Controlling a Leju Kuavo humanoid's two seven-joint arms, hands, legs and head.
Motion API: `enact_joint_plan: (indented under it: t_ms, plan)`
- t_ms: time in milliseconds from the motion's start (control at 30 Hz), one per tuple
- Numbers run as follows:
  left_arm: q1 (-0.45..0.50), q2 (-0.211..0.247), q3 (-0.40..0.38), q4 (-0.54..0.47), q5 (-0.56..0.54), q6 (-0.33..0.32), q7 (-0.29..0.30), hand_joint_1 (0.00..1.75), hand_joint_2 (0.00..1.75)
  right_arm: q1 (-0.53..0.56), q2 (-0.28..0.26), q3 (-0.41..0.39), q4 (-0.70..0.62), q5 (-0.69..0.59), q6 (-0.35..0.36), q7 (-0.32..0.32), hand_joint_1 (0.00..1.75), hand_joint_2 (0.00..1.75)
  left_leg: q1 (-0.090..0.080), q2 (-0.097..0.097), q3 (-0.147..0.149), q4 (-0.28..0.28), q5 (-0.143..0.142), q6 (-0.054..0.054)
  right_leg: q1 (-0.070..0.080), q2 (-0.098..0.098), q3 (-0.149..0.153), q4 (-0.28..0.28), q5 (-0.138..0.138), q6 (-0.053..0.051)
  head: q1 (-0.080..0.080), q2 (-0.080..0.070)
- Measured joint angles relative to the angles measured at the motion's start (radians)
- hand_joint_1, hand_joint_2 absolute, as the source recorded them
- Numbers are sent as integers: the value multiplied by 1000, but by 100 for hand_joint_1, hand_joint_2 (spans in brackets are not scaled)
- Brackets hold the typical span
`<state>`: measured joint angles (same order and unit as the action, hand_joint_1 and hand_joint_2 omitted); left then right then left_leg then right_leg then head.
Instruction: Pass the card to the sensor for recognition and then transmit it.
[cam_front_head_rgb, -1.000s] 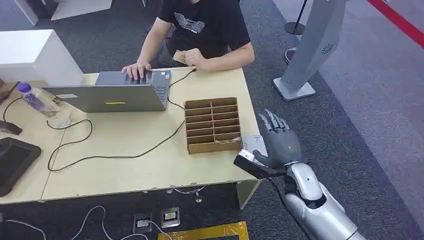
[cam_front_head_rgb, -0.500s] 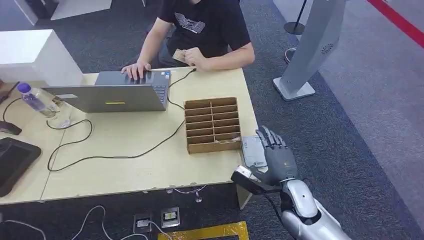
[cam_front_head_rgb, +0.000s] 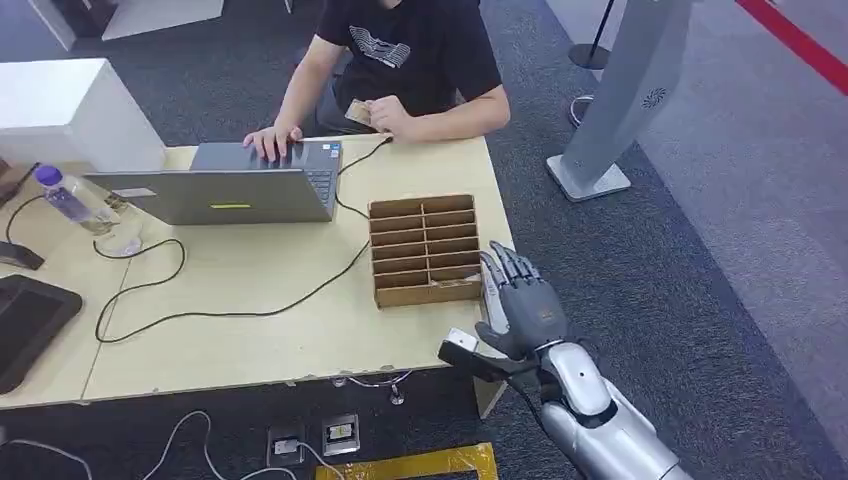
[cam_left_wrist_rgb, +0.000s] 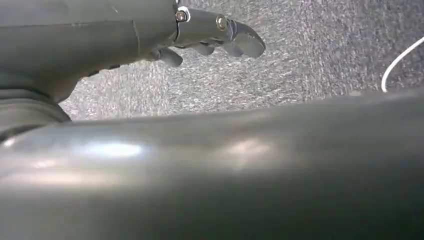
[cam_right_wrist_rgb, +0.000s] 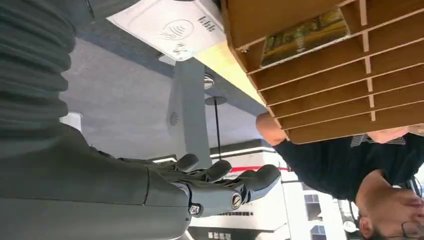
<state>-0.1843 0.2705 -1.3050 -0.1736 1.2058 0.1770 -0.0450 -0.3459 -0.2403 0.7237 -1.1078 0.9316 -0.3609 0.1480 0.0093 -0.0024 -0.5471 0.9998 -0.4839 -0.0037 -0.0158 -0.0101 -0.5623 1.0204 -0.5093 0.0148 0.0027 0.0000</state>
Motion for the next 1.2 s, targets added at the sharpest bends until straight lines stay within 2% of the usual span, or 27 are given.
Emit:
enact_joint_plan:
  t_ms: [167,400,567,1200]
  plan:
    - [3,0,0,0,-1,-3,4,0,0,-9,28,4,21,35,-12,21,0,175,0,0,0,0,0,0,0,0,0,0,0,0,0,0]
    - [6,0,0,0,-1,-3,4,0,0,-35,41,5,42,61,-10,-31,0,175,0,0,0,0,0,0,0,0,0,0,0,0,0,0]
    - [8,0,0,0,-3,-3,4,0,0,-51,59,5,66,77,-35,-68,0,175,0,0,0,0,0,0,0,0,0,0,0,0,0,0]
    - [12,5,0,1,3,-3,4,0,0,-98,111,19,129,129,5,-95,0,175,0,0,0,0,0,0,0,0,0,0,0,0,0,0]
